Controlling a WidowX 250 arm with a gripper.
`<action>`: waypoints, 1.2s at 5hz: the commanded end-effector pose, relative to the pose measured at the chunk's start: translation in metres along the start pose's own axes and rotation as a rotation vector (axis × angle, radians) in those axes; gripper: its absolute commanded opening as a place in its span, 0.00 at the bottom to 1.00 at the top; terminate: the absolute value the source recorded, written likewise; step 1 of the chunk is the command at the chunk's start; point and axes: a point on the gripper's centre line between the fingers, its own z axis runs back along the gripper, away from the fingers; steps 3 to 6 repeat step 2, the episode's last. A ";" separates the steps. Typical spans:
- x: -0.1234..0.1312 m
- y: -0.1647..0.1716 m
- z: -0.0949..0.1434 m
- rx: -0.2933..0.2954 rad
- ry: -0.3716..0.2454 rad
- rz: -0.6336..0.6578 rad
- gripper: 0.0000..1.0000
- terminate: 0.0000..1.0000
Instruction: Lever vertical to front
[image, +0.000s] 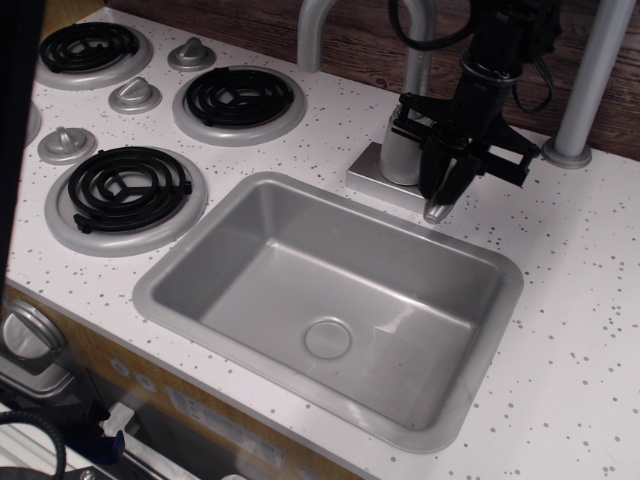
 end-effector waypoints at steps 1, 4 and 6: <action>-0.009 -0.001 0.058 0.033 -0.107 0.053 1.00 0.00; -0.012 -0.002 0.062 0.039 -0.125 0.061 1.00 1.00; -0.012 -0.002 0.062 0.039 -0.125 0.061 1.00 1.00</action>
